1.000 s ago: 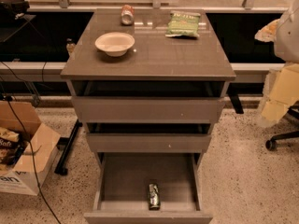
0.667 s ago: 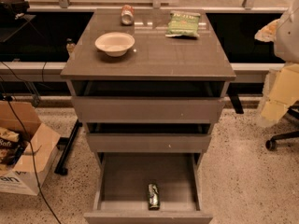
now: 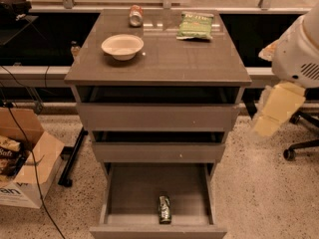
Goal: Pick green can from bottom drawer and place on counter
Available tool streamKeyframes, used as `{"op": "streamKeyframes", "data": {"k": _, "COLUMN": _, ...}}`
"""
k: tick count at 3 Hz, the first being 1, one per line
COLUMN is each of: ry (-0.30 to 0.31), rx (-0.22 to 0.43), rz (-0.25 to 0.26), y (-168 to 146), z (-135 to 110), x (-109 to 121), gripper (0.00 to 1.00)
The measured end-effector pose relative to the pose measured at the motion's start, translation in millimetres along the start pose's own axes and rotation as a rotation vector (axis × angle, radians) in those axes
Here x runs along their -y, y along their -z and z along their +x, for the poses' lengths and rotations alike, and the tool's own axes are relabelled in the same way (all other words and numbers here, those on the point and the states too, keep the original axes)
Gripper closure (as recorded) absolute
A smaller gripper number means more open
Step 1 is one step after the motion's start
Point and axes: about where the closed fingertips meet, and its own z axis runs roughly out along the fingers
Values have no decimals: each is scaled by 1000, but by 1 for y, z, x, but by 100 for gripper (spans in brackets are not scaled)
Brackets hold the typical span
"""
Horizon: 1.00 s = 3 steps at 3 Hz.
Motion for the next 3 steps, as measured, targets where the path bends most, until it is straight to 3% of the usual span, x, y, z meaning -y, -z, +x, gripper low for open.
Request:
{"op": "streamKeyframes", "data": {"k": 1, "ry": -106, "rx": 24, "rz": -44, "y": -43, "z": 1, "x": -2, "gripper": 0}}
{"op": "streamKeyframes", "data": {"k": 3, "ry": -204, "rx": 36, "rz": -119, "y": -111, "z": 6, "x": -2, "gripper": 0}}
